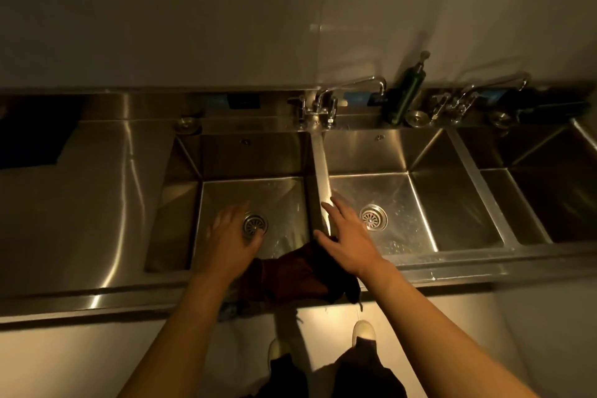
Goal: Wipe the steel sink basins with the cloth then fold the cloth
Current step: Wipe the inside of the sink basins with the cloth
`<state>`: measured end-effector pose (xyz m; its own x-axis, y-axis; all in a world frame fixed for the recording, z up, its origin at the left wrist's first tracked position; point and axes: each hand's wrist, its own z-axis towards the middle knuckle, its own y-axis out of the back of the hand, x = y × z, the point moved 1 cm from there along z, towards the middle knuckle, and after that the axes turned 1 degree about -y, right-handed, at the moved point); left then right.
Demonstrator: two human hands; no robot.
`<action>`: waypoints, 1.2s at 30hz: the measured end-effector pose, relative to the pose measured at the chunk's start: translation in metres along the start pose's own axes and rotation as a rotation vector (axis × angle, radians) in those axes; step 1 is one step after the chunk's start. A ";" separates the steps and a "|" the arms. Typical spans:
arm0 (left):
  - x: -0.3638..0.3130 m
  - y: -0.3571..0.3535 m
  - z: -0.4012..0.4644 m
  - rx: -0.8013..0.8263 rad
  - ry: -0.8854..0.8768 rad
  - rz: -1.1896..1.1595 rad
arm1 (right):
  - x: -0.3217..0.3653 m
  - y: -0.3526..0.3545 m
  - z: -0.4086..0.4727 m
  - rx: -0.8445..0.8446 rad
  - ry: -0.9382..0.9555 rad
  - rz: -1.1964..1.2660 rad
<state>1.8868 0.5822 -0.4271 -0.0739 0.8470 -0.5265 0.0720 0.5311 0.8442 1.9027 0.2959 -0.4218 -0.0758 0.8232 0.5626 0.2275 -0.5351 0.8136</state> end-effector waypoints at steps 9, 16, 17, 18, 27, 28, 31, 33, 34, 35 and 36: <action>0.043 -0.043 -0.044 0.183 0.049 -0.011 | -0.008 -0.071 -0.040 0.221 -0.029 -0.089; 0.047 -0.062 -0.076 0.322 -0.017 0.063 | 0.013 -0.108 -0.045 0.279 0.069 -0.278; 0.052 -0.062 -0.077 0.309 -0.007 0.073 | 0.018 -0.113 -0.044 0.287 0.083 -0.283; 0.060 -0.059 -0.078 0.295 0.011 0.090 | 0.023 -0.118 -0.042 0.292 0.101 -0.287; 0.141 -0.009 -0.111 0.137 0.239 0.247 | 0.104 -0.191 -0.011 0.382 0.390 -0.346; 0.149 -0.004 -0.115 0.125 0.265 0.259 | 0.114 -0.198 -0.009 0.387 0.414 -0.343; 0.167 0.008 -0.124 0.068 0.323 0.247 | 0.143 -0.220 -0.002 0.390 0.472 -0.338; 0.172 0.011 -0.125 0.036 0.334 0.240 | 0.154 -0.231 0.002 0.392 0.500 -0.342; 0.173 0.010 -0.125 0.034 0.335 0.238 | 0.157 -0.235 0.004 0.394 0.512 -0.342; 0.173 0.009 -0.124 0.036 0.334 0.237 | 0.156 -0.237 0.006 0.396 0.525 -0.344; 0.173 0.007 -0.123 0.039 0.335 0.239 | 0.152 -0.236 0.007 0.397 0.541 -0.347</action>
<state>1.7524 0.7295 -0.4998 -0.3697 0.8953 -0.2486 0.1641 0.3263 0.9309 1.8444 0.5491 -0.5294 -0.6500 0.6690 0.3605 0.4284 -0.0692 0.9009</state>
